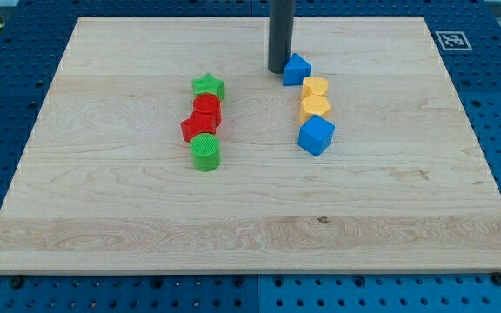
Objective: Move blue triangle above the yellow heart
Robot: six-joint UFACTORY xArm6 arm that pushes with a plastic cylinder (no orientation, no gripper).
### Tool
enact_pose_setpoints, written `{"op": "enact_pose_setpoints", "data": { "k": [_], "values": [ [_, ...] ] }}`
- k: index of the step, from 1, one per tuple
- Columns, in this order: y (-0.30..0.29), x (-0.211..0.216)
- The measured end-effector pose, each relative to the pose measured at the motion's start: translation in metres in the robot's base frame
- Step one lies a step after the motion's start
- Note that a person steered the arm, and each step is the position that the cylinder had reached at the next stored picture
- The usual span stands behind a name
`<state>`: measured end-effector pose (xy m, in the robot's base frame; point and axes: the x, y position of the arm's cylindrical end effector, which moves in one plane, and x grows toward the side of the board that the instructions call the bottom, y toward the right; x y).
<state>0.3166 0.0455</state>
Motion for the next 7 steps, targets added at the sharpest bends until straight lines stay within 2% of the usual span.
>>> {"op": "enact_pose_setpoints", "data": {
  "k": [7],
  "values": [
    [0.021,0.011]
  ]
}}
